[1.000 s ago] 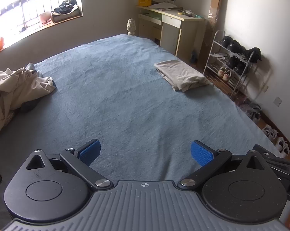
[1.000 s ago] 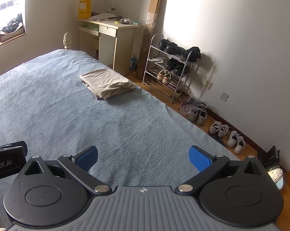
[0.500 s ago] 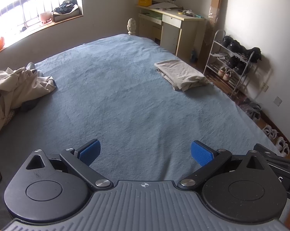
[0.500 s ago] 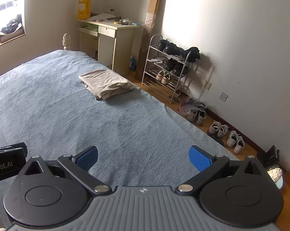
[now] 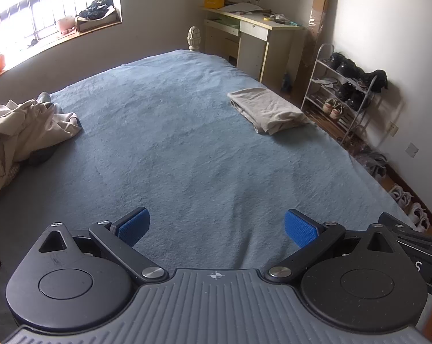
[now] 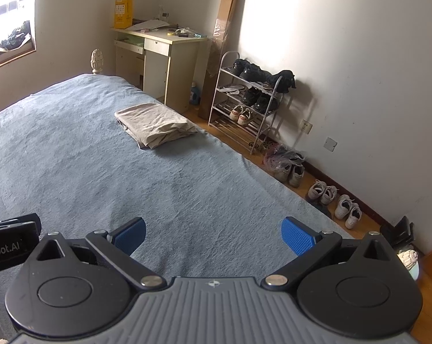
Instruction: Fold clothes
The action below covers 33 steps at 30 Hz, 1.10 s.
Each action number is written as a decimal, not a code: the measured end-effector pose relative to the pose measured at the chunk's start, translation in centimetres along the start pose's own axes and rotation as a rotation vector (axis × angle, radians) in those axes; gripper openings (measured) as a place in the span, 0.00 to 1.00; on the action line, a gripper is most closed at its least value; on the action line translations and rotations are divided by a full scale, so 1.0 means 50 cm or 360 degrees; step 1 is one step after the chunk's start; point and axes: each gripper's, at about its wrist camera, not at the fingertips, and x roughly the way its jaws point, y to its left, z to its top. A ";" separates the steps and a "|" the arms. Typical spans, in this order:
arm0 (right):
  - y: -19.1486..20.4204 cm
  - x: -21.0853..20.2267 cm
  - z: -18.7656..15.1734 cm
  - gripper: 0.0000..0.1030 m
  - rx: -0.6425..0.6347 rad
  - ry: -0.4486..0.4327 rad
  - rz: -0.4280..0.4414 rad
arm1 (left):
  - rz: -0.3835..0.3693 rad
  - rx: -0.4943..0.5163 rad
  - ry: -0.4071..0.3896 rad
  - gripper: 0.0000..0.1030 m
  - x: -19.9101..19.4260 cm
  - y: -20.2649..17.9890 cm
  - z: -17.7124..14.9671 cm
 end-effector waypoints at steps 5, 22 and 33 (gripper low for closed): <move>0.002 0.001 0.000 1.00 -0.0006 0.0004 0.0005 | 0.0005 -0.0003 0.0002 0.98 0.001 0.002 0.001; 0.004 0.000 0.003 1.00 -0.0016 -0.0003 0.0014 | 0.0006 -0.0006 0.0004 0.99 0.001 0.003 0.003; 0.004 0.003 0.002 1.00 -0.0013 0.0008 0.0018 | 0.0009 0.0001 0.0015 0.98 0.003 -0.003 0.003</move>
